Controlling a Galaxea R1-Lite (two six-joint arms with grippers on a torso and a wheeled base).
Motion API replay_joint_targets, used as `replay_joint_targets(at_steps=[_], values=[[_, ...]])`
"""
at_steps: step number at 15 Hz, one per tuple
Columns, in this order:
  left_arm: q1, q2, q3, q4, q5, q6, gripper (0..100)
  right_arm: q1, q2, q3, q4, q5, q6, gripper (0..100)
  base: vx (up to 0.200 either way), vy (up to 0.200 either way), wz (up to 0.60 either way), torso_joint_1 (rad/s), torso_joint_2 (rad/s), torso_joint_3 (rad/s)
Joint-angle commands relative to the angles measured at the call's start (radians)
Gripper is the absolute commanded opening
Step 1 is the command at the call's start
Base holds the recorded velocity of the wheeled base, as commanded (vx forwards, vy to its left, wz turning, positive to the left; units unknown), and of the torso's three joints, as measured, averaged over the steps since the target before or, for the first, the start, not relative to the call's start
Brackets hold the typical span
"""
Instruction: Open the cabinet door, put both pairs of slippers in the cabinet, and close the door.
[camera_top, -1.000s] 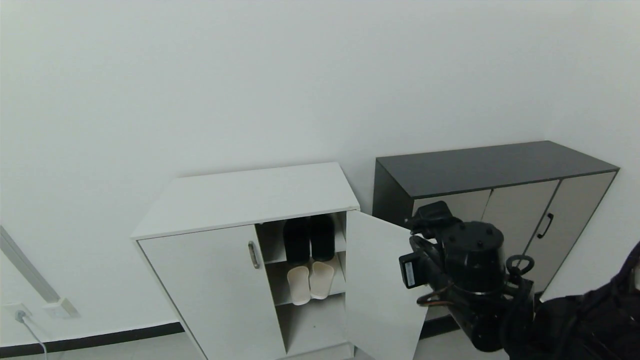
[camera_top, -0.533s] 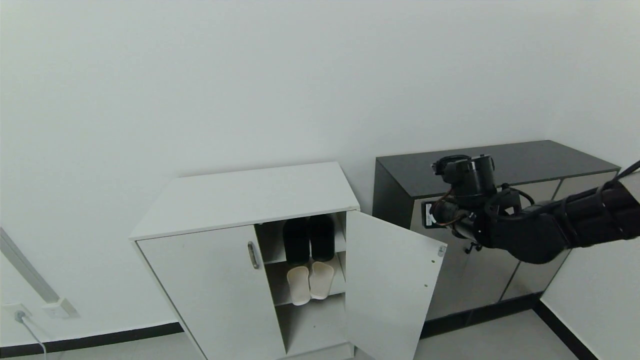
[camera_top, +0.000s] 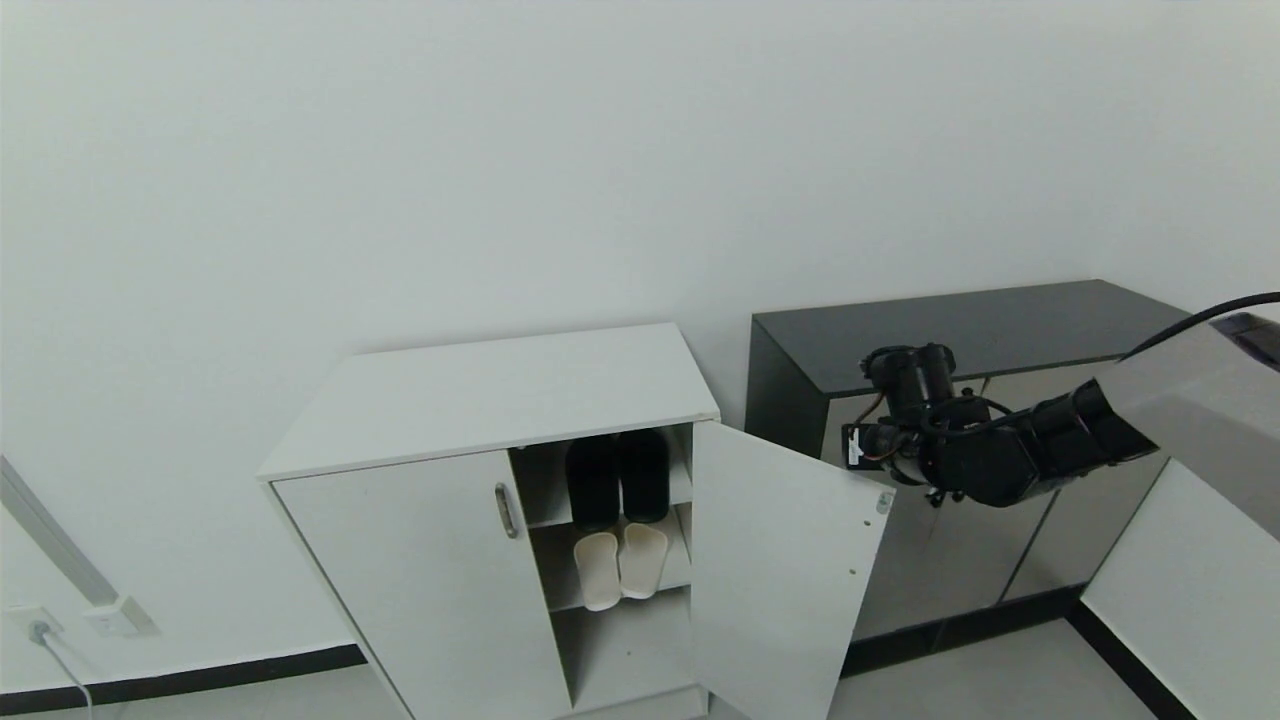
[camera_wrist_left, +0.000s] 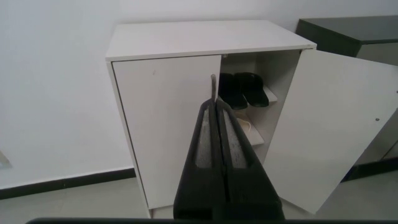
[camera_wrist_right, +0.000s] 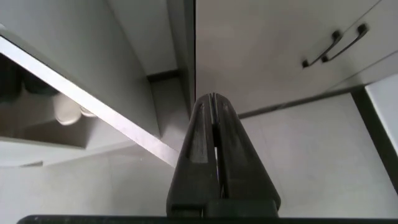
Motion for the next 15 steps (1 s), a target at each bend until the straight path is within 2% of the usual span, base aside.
replay_joint_targets(at_steps=[1, 11, 15], values=[[0.000, 0.001, 0.000, 0.000, 0.000, 0.000, 0, -0.002, 0.036, 0.000, -0.001, 0.000, 0.001, 0, 0.000, 0.000, 0.00, 0.000, 0.00, 0.000], [0.000, 0.001, 0.000, 0.000, 0.000, 0.000, 0, 0.008, 0.030, 0.056, -0.006, 0.000, 0.003, 0, 0.000, 0.000, 0.00, 0.000, 0.00, 0.000], [0.000, 0.001, 0.000, 0.000, 0.000, 0.000, 0, 0.065, -0.013, 0.163, -0.081, -0.004, -0.008, 0, 0.000, 0.000, 0.00, 0.000, 0.00, 0.000]])
